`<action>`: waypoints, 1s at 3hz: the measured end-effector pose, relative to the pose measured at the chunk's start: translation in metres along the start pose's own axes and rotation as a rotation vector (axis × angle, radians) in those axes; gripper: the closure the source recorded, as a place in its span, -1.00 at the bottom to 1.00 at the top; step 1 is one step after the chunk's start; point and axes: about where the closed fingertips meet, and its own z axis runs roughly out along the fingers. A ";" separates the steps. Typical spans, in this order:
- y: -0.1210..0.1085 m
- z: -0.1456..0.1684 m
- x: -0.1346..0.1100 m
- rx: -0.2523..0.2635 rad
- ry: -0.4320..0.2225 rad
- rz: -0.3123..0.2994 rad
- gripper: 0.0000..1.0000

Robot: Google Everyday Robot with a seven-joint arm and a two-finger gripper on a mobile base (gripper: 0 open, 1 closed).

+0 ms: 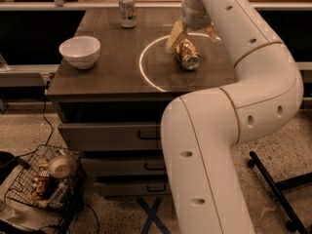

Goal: Place orange can upright

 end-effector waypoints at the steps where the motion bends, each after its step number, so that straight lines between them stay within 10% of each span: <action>1: 0.004 0.016 0.001 -0.014 0.025 -0.012 -0.26; 3: 0.008 0.034 -0.012 -0.007 0.005 -0.038 0.83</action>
Offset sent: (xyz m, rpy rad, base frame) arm -0.0005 -0.0168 -0.0049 -0.0975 0.3254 0.0566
